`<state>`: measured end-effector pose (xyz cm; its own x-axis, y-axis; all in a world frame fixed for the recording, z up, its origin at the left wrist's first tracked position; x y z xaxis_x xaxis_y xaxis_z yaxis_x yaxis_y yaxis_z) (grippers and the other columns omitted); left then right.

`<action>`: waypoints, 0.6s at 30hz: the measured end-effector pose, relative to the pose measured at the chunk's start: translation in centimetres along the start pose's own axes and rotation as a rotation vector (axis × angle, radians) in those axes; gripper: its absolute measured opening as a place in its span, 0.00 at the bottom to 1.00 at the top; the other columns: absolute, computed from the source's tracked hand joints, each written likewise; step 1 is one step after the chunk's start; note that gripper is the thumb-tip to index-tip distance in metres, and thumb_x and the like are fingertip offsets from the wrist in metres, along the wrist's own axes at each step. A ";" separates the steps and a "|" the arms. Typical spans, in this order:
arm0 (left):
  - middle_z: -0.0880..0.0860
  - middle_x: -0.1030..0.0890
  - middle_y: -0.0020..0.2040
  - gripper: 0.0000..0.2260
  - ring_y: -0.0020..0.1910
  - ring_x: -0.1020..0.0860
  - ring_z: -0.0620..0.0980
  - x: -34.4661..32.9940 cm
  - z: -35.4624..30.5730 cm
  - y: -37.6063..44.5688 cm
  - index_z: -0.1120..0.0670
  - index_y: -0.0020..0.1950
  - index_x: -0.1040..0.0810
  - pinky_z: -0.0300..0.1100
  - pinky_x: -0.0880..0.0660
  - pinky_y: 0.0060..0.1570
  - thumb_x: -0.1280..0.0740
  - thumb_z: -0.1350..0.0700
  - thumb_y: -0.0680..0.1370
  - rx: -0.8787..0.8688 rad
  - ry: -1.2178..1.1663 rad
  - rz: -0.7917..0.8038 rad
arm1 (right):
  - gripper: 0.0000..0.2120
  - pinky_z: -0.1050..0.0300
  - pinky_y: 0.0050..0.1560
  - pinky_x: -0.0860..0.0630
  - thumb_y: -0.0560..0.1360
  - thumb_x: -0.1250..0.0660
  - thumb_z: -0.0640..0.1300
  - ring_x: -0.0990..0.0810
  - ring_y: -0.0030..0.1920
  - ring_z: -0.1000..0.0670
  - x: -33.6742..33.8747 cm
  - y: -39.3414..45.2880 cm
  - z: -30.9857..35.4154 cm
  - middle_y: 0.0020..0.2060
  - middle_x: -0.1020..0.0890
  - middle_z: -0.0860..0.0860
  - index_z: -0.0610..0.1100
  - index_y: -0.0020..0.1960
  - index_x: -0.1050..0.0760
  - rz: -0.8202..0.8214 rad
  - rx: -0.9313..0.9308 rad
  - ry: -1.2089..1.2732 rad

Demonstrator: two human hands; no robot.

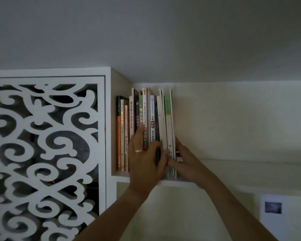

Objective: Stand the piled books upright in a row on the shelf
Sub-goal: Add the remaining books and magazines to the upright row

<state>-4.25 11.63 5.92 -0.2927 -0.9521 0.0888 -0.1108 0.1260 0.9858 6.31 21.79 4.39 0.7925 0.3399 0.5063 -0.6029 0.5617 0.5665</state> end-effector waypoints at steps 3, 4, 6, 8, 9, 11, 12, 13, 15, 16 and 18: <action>0.58 0.42 0.83 0.09 0.82 0.43 0.55 0.0 -0.5 -0.1 0.52 0.51 0.18 0.49 0.41 0.80 0.26 0.47 0.78 0.032 0.012 -0.003 | 0.36 0.65 0.60 0.23 0.79 0.30 0.56 0.23 0.63 0.65 0.5 -0.4 -0.1 0.68 0.24 0.63 0.68 0.80 0.46 0.024 0.013 -0.039; 0.56 0.43 0.83 0.09 0.83 0.45 0.54 -0.1 -0.6 0.0 0.51 0.50 0.19 0.49 0.42 0.80 0.26 0.46 0.79 0.053 0.021 0.007 | 0.37 0.66 0.60 0.23 0.78 0.29 0.56 0.23 0.62 0.67 0.9 -0.7 0.0 0.67 0.24 0.64 0.69 0.79 0.45 0.033 0.021 -0.061; 0.55 0.44 0.84 0.08 0.82 0.45 0.54 -0.3 -0.8 0.0 0.51 0.49 0.20 0.54 0.38 0.78 0.27 0.47 0.79 0.091 0.058 0.019 | 0.36 0.64 0.62 0.23 0.77 0.28 0.58 0.23 0.60 0.69 1.9 -1.1 -0.3 0.65 0.22 0.67 0.69 0.78 0.43 0.043 0.018 -0.112; 0.55 0.45 0.84 0.06 0.82 0.43 0.56 -0.5 -0.9 -0.1 0.51 0.48 0.21 0.59 0.35 0.75 0.28 0.50 0.80 0.112 0.099 0.013 | 0.34 0.64 0.62 0.22 0.79 0.30 0.55 0.23 0.58 0.70 2.6 -1.4 -0.3 0.64 0.23 0.68 0.68 0.78 0.43 0.063 0.030 -0.175; 0.55 0.45 0.84 0.05 0.82 0.43 0.56 -0.6 -1.1 -0.2 0.52 0.49 0.21 0.60 0.34 0.75 0.28 0.51 0.79 0.121 0.110 0.009 | 0.34 0.65 0.61 0.22 0.80 0.31 0.53 0.23 0.58 0.70 2.6 -1.5 -0.1 0.65 0.24 0.67 0.68 0.78 0.46 0.070 0.049 -0.197; 0.55 0.45 0.84 0.04 0.81 0.41 0.57 -0.8 -1.4 -0.3 0.52 0.49 0.21 0.62 0.33 0.74 0.28 0.53 0.79 0.154 0.121 -0.008 | 0.35 0.64 0.63 0.23 0.83 0.34 0.49 0.24 0.62 0.68 2.3 -1.9 0.6 0.69 0.26 0.64 0.68 0.80 0.51 0.065 0.097 -0.206; 0.55 0.44 0.84 0.04 0.80 0.40 0.58 -0.9 -1.6 -0.3 0.53 0.49 0.22 0.63 0.33 0.74 0.28 0.54 0.78 0.176 0.133 -0.021 | 0.36 0.62 0.65 0.23 0.83 0.36 0.49 0.25 0.65 0.65 2.2 -2.0 0.7 0.72 0.28 0.62 0.66 0.81 0.53 0.053 0.122 -0.206; 0.56 0.43 0.83 0.05 0.80 0.38 0.59 -1.0 -1.9 -0.4 0.53 0.48 0.22 0.63 0.33 0.73 0.27 0.54 0.77 0.193 0.151 -0.036 | 0.37 0.57 0.68 0.24 0.82 0.36 0.51 0.26 0.69 0.61 2.1 -2.0 0.8 0.75 0.31 0.59 0.64 0.82 0.56 0.031 0.148 -0.223; 0.57 0.43 0.83 0.06 0.80 0.39 0.61 -1.1 -2.3 -0.4 0.53 0.49 0.22 0.65 0.33 0.74 0.26 0.55 0.76 0.208 0.173 -0.062 | 0.41 0.46 0.70 0.25 0.80 0.37 0.57 0.27 0.72 0.51 1.9 -2.0 0.6 0.77 0.34 0.54 0.63 0.82 0.61 -0.022 0.157 -0.306; 0.57 0.42 0.83 0.06 0.80 0.40 0.61 -1.1 -2.5 -0.4 0.53 0.49 0.22 0.65 0.34 0.74 0.26 0.56 0.75 0.212 0.172 -0.070 | 0.44 0.42 0.68 0.24 0.78 0.36 0.61 0.25 0.71 0.47 2.0 -1.8 0.3 0.77 0.33 0.52 0.62 0.82 0.63 -0.047 0.136 -0.343; 0.59 0.39 0.82 0.06 0.81 0.41 0.62 -1.0 -2.8 -0.6 0.54 0.49 0.21 0.67 0.34 0.73 0.26 0.55 0.76 0.196 0.219 -0.098 | 0.50 0.40 0.61 0.20 0.73 0.33 0.67 0.22 0.66 0.45 1.9 -1.6 -0.3 0.74 0.30 0.50 0.60 0.82 0.63 -0.068 0.108 -0.390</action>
<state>-1.24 11.69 5.66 -0.0619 -0.9971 0.0437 -0.3154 0.0611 0.9470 8.79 21.74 4.28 0.7494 -0.0184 0.6619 -0.5726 0.4839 0.6618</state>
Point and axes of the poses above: each hand's wrist, its own y-axis towards the middle knuckle, its own x-axis out of the back of the hand, z = x × y, the point moved 10 cm from there along y, towards the middle knuckle
